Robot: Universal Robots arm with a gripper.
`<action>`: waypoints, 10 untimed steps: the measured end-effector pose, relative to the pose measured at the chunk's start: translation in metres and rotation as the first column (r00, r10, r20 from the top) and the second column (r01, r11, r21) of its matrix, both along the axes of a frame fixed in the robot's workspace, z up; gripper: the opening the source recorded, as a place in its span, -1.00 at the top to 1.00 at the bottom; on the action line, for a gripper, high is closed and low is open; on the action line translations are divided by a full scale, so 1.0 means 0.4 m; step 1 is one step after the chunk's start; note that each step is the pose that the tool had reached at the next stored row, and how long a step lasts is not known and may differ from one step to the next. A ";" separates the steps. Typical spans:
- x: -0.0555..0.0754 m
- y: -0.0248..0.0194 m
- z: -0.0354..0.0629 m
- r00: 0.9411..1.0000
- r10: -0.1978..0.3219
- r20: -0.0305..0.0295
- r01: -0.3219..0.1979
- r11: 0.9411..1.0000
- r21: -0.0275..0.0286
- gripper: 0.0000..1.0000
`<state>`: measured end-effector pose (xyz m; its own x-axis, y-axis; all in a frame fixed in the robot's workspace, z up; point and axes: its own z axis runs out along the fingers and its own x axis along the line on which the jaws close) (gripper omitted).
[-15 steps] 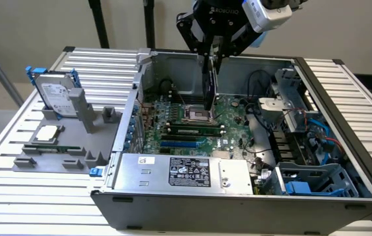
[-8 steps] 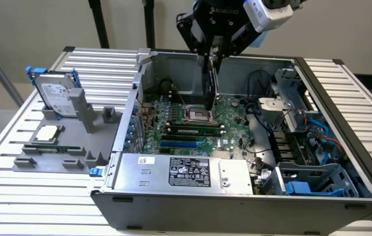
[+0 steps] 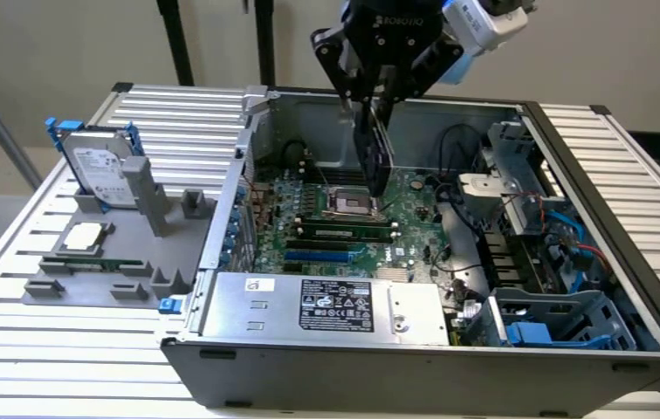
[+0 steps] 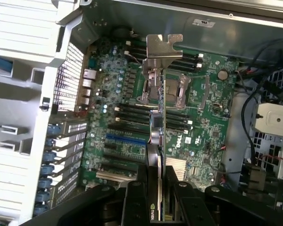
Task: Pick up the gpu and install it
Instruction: 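Insert the gpu into the slot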
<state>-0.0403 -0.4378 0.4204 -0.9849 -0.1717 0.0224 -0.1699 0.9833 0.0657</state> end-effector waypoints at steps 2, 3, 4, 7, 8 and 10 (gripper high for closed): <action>0.000 0.000 -0.001 0.999 0.036 0.000 -0.036 0.999 0.000 0.47; 0.000 0.000 -0.001 0.999 0.054 0.000 -0.054 0.999 0.000 0.47; 0.000 0.000 -0.002 0.997 0.072 0.000 -0.072 0.997 0.000 0.47; 0.000 0.000 -0.003 0.992 0.126 0.000 -0.126 0.992 0.000 0.47; 0.000 0.000 -0.004 0.989 0.145 0.000 -0.145 0.989 0.000 0.47; 0.000 0.000 -0.005 0.983 0.181 0.000 -0.181 0.983 0.000 0.47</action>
